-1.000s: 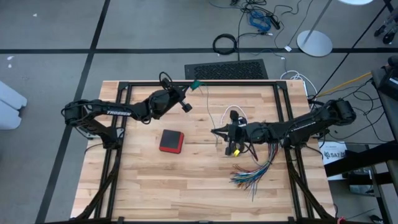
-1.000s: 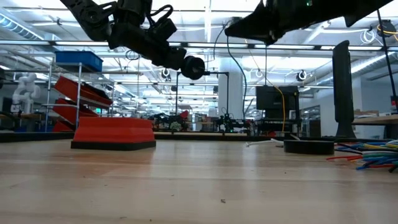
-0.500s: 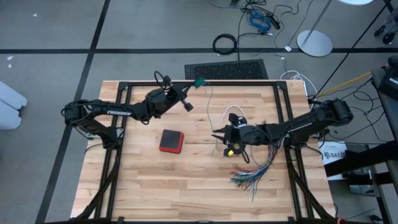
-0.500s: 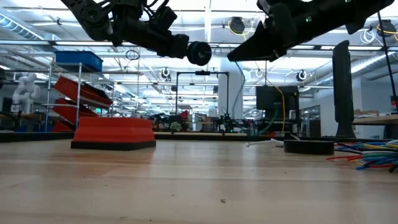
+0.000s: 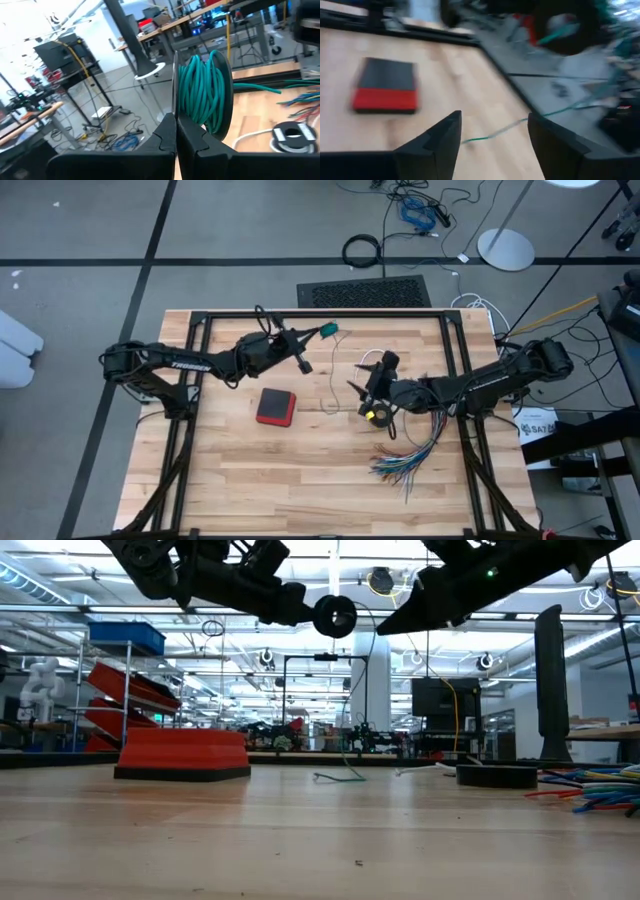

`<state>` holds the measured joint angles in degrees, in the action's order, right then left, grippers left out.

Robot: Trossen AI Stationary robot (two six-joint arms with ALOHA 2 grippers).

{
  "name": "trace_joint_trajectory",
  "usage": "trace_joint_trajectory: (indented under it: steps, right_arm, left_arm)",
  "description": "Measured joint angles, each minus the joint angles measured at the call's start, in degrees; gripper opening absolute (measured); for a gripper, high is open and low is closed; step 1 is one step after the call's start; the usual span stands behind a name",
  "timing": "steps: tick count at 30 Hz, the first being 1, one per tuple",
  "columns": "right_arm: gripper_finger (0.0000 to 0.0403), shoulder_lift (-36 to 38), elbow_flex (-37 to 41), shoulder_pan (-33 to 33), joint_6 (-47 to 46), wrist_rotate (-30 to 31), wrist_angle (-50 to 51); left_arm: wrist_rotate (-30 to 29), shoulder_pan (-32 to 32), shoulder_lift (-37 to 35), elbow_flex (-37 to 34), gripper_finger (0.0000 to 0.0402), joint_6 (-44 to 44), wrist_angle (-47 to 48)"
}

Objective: Coiling cords
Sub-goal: Uncoil the green wire cable from the spool

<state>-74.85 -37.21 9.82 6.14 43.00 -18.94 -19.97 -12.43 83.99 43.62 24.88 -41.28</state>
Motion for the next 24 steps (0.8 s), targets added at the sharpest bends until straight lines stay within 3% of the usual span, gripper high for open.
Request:
trace_joint_trajectory:
  steps: [3, 20, 24]
  right_arm:
    - [0.0202, 0.0, 0.0, -0.6, 3.2, 3.8, -2.9]
    - [0.0152, 0.0, 0.0, -6.3, 4.4, 4.0, -6.2]
    - [0.0131, 0.0, 0.0, -6.3, 4.9, 6.6, -6.1]
  left_arm:
    - [0.0, 1.5, 0.0, 0.0, 0.0000, 0.0, -0.1]
    - [-2.2, 7.4, 0.0, 0.0, 0.0000, 2.7, -0.2]
    - [-2.7, 7.9, 0.0, 0.0, 0.0000, 3.1, -0.2]
